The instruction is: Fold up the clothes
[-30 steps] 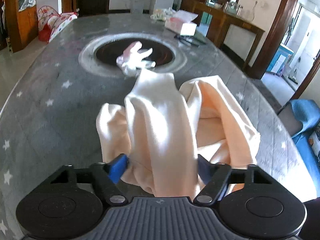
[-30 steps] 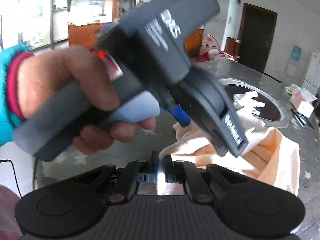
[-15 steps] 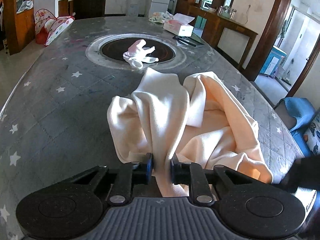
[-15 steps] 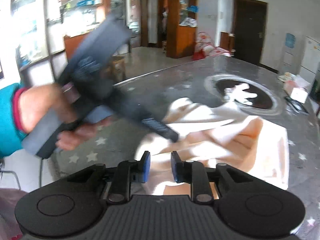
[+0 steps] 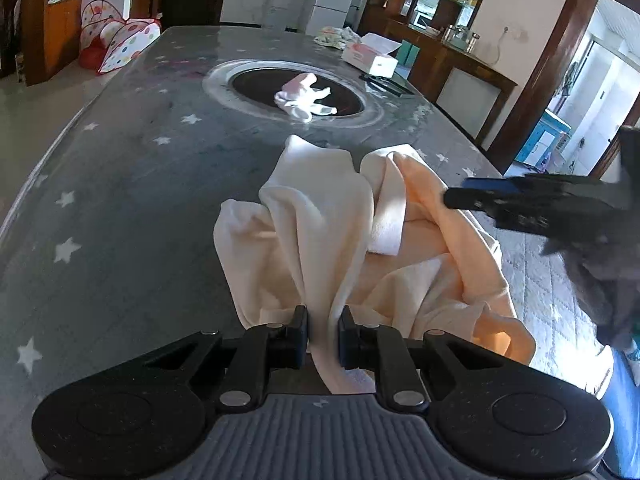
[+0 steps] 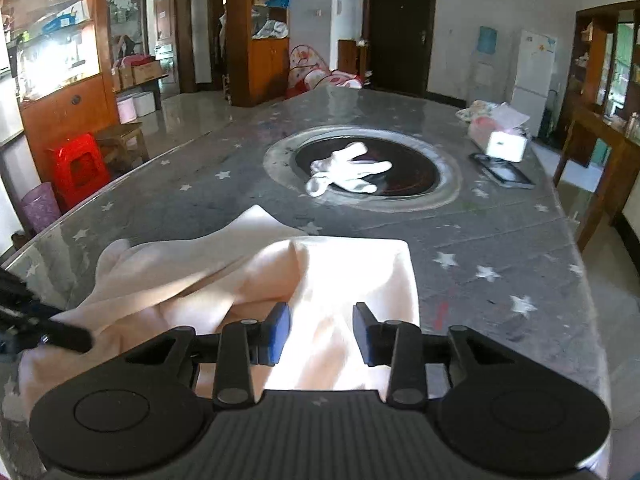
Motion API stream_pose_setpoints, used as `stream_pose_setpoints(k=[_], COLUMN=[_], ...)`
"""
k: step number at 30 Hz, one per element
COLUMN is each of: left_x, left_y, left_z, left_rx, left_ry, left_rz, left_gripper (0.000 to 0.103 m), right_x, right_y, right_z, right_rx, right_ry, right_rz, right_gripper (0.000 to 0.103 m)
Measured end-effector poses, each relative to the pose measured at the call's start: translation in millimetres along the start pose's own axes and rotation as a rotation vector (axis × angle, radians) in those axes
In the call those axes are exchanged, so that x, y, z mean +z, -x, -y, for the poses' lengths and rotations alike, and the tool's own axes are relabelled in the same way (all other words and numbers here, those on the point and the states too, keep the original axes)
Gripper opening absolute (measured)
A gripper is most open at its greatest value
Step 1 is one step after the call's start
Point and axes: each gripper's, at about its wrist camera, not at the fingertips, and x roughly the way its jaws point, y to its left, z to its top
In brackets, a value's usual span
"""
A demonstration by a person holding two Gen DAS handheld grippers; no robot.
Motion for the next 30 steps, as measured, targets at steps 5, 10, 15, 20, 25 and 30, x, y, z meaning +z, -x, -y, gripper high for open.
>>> stream_pose_setpoints(k=[5,10,15,20,25,30], left_x=[-5.7,-6.4,-4.1,-1.0,0.4,4.6], left_y=[5.8,7.1,7.0,7.3,4.7,5.7], left_z=[-4.8,-4.1,1.6,10.5,14.4,21.2], left_rx=[0.000,0.000,0.003,0.005,0.007,0.003], left_ry=[0.002,-0.007,-0.046,-0.090,-0.109,-0.137], left_rz=[-0.007,-0.006,-0.002,0.005,0.001,0.011], left_gripper=[0.017,0.021,0.028,0.040,0.042,0.045], right_x=[4.6,8.6,6.6,-1.1,-32.0,-74.4], right_y=[-26.0,-48.4,-20.7,20.0,66.5,90.5], right_z=[-4.8,-9.0,1.1,18.2,43.6,69.8], right_rx=[0.014,0.011,-0.044,-0.130,-0.257,-0.330], right_ry=[-0.020,-0.021,-0.021,-0.058,-0.158,-0.269], right_rz=[-0.017,-0.032,0.022,0.091,0.111,0.013], right_gripper=[0.034,0.008,0.005,0.005,0.006,0.013])
